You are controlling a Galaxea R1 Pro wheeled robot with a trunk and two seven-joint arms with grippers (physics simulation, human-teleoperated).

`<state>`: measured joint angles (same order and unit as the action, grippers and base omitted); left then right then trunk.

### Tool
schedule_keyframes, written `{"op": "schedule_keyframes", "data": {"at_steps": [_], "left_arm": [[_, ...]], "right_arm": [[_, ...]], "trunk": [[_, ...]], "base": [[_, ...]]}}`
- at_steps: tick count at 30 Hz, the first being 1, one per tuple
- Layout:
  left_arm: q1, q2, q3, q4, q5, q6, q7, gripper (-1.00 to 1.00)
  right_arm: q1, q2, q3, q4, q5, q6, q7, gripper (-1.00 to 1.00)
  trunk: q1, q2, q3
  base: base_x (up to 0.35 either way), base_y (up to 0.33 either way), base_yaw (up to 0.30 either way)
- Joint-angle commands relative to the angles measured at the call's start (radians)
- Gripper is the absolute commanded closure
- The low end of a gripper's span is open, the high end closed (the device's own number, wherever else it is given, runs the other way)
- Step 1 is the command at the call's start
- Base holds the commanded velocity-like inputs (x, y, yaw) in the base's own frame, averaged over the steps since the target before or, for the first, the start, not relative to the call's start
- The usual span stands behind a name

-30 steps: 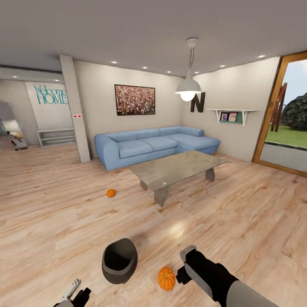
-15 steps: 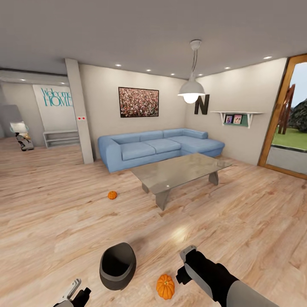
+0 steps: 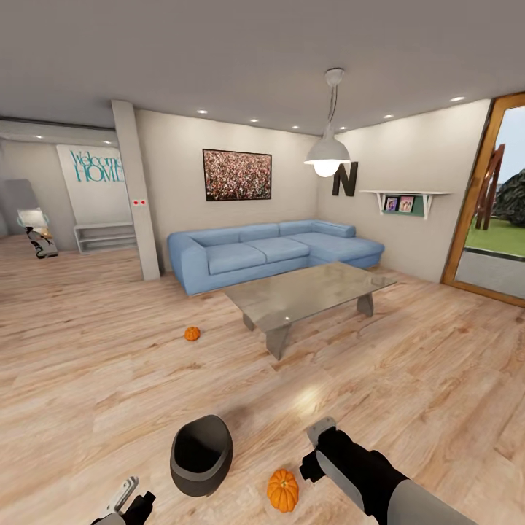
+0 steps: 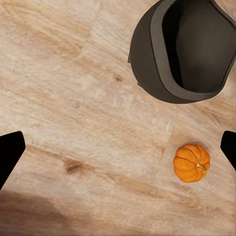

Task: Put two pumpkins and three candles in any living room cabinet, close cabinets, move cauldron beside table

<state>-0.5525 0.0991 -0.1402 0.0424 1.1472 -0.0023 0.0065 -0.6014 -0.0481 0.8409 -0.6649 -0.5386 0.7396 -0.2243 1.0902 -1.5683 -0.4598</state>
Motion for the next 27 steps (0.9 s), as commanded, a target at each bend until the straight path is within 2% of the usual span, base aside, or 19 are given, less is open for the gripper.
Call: {"op": "schedule_keyframes", "data": {"at_steps": [1, 19, 20, 22, 24, 25, 27], "left_arm": [[-0.001, 0.0, -0.008, 0.002, 0.007, 0.0, 0.0, -1.0], [-0.001, 0.008, -0.009, -0.017, 0.006, 0.007, -0.018, -1.0], [-0.001, 0.023, -0.009, -0.063, 0.005, 0.027, -0.018, -1.0], [-0.002, 0.032, -0.009, -0.093, 0.005, 0.048, -0.018, -1.0], [-0.001, 0.053, -0.009, -0.177, -0.008, 0.115, -0.014, -1.0], [-0.001, 0.09, -0.007, -0.353, -0.092, 0.254, -0.007, -1.0], [-0.001, 0.1, -0.004, -0.439, -0.138, 0.311, -0.004, -1.0]], "right_arm": [[-0.001, -0.001, 0.007, 0.0, -0.011, -0.001, -0.009, -1.0], [-0.001, -0.004, -0.002, 0.005, -0.015, -0.019, -0.008, -1.0], [-0.001, -0.005, -0.005, 0.005, -0.017, -0.038, -0.008, -1.0], [-0.001, -0.005, -0.005, 0.005, -0.018, -0.049, -0.009, -1.0], [-0.001, -0.005, -0.006, 0.005, -0.018, -0.068, -0.01, -1.0], [-0.001, -0.006, -0.008, 0.006, -0.018, -0.081, -0.01, -1.0], [-0.001, -0.006, -0.014, 0.007, -0.019, -0.083, -0.01, -1.0]], "trunk": [[0.0, -0.001, -0.001], [0.0, -0.001, -0.001], [0.0, -0.001, -0.001], [0.0, -0.001, -0.001], [0.0, -0.001, -0.001], [0.0, -0.001, -0.003], [0.0, -0.001, -0.005]], "base": [[0.0, 0.0, 0.0], [0.0, 0.0, 0.0], [0.0, 0.0, 0.0], [0.0, 0.0, 0.0], [0.0, 0.0, 0.006], [0.0, 0.0, 0.087], [0.0, 0.0, 0.103]]}}
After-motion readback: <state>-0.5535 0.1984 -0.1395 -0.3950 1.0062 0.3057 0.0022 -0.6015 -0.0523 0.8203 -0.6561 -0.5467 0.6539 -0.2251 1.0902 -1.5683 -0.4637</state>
